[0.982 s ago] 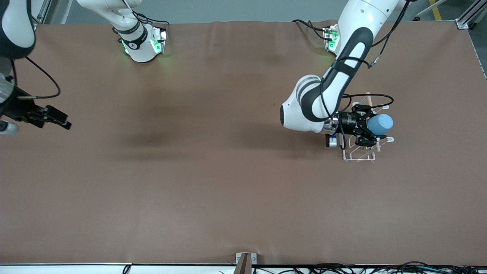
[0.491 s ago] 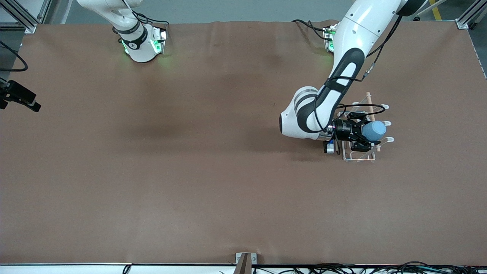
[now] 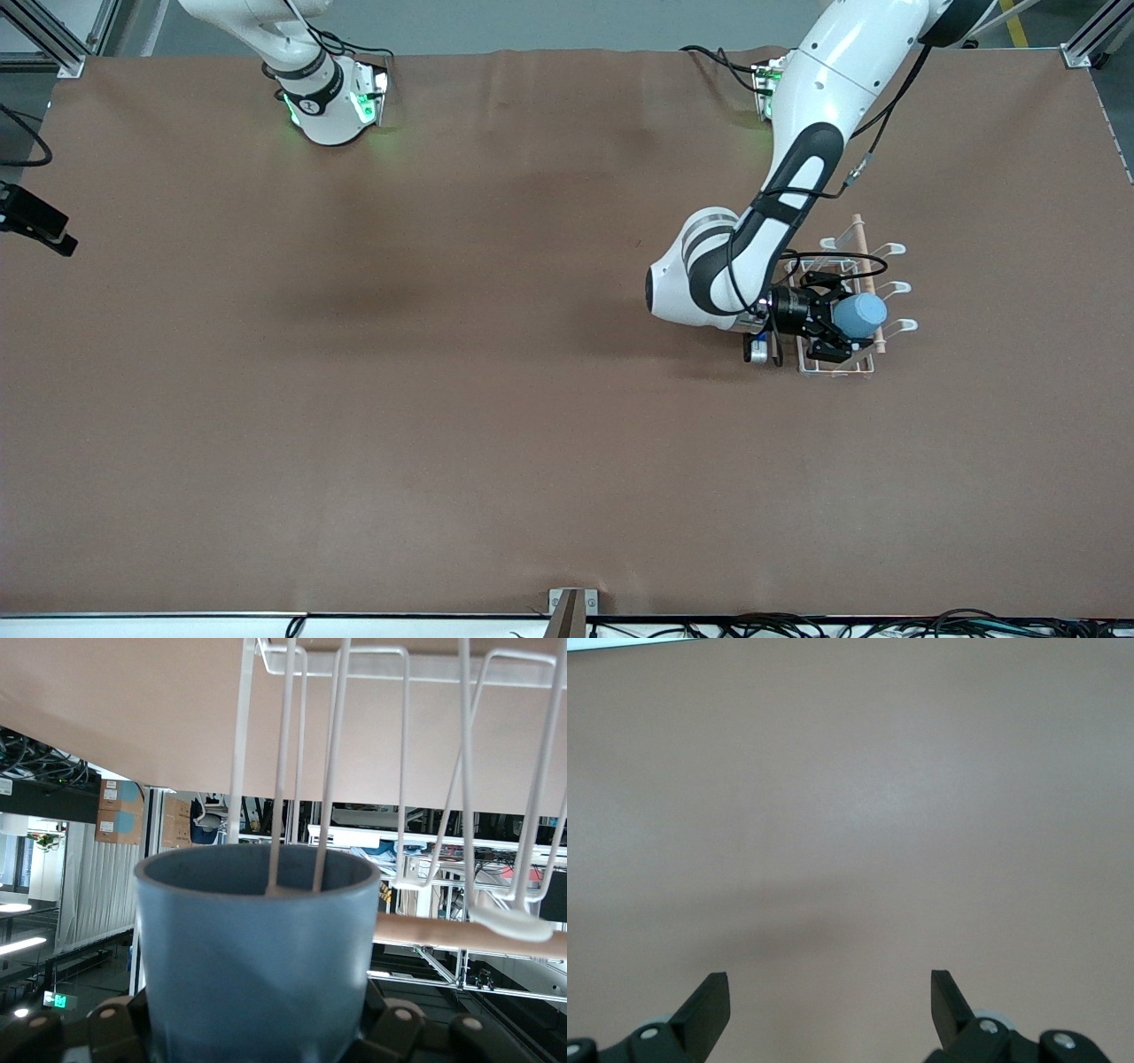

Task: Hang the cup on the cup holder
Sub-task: 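Lower the cup onto a rack hook and open the left gripper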

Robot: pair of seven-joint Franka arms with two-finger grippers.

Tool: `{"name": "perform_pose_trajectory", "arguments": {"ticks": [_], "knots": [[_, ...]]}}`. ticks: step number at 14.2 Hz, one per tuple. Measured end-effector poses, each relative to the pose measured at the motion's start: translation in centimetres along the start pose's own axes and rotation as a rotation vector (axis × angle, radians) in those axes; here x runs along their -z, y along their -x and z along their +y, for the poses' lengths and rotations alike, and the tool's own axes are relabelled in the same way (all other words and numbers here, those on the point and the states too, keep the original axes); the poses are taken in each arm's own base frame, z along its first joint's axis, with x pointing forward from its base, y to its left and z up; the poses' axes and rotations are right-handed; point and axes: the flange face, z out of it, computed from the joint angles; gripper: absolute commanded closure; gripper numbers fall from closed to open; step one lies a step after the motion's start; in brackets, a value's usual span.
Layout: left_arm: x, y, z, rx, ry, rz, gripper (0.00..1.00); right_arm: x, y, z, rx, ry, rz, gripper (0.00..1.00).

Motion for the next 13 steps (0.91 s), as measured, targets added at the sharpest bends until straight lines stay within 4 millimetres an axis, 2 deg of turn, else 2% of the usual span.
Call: {"name": "perform_pose_trajectory", "arguments": {"ticks": [1,5,8,11,13], "knots": [[-0.1,-0.2,0.0,0.002,0.0,0.001,0.01,0.2,0.0,0.1,-0.002,0.0,0.0,0.0],[-0.1,-0.6,0.0,0.081,-0.004,0.015,0.0,0.2,0.0,0.2,-0.004,0.0,0.0,0.0],[-0.1,-0.5,-0.2,0.113,-0.003,0.017,0.0,0.2,0.0,1.1,-0.002,-0.011,0.0,0.0],[0.6,0.8,-1.0,0.202,0.013,0.043,0.0,0.0,0.2,1.6,-0.001,-0.018,-0.013,0.0],[2.4,2.2,-1.4,0.35,0.083,0.111,0.0,-0.1,0.3,0.8,0.016,-0.019,-0.028,0.0]]}}
